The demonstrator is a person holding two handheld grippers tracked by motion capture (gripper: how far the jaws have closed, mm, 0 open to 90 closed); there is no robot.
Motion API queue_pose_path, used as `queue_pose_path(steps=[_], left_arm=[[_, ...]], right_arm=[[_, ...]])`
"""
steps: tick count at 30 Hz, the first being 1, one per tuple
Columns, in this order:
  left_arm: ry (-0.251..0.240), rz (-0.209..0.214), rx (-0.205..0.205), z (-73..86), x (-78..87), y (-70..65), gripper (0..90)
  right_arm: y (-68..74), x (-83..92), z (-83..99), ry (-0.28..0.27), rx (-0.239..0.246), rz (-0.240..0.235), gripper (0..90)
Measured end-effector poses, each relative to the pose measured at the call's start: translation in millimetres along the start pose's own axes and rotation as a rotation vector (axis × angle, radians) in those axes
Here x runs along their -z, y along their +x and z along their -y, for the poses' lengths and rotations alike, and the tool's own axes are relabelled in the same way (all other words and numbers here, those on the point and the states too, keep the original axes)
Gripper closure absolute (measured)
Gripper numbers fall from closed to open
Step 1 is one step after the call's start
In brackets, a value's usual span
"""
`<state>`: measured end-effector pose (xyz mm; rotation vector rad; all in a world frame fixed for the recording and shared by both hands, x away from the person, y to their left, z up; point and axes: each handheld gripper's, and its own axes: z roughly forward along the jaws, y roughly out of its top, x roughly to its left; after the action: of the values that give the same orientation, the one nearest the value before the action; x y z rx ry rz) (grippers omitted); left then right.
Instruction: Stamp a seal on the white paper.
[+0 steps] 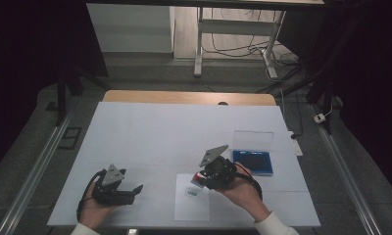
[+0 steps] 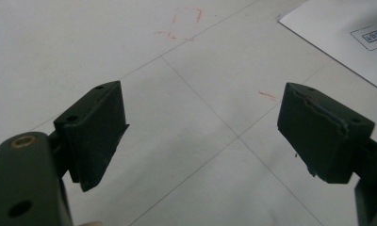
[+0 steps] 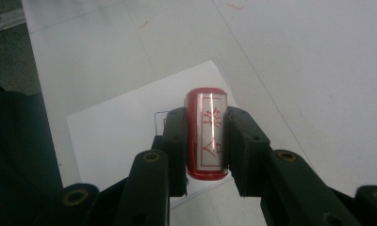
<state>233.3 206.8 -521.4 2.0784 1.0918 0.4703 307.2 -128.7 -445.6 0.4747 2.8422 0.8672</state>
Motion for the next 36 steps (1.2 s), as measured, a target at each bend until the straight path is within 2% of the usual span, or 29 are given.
queue_pose_path(steps=[14, 21, 33, 36], left_arm=[[-0.002, 0.001, -0.003, -0.3, -0.2, 0.4, 16.1], [0.0, 0.001, -0.003, -0.5, -1.0, 0.7, 16.1], [0.002, 0.004, -0.007, -1.2, -2.0, 0.2, 16.1], [0.002, 0.004, -0.007, -1.4, -2.0, 0.3, 16.1]], right_arm=[[-12.8, 18.1, 7.1, -0.049, -0.046, 0.02, 69.6], [-23.2, 33.1, 13.3, -0.104, -0.077, 0.025, 69.6], [-39.3, 60.2, 26.9, -0.162, -0.128, 0.082, 69.6], [-42.8, 64.1, 29.7, -0.162, -0.142, 0.098, 69.6]])
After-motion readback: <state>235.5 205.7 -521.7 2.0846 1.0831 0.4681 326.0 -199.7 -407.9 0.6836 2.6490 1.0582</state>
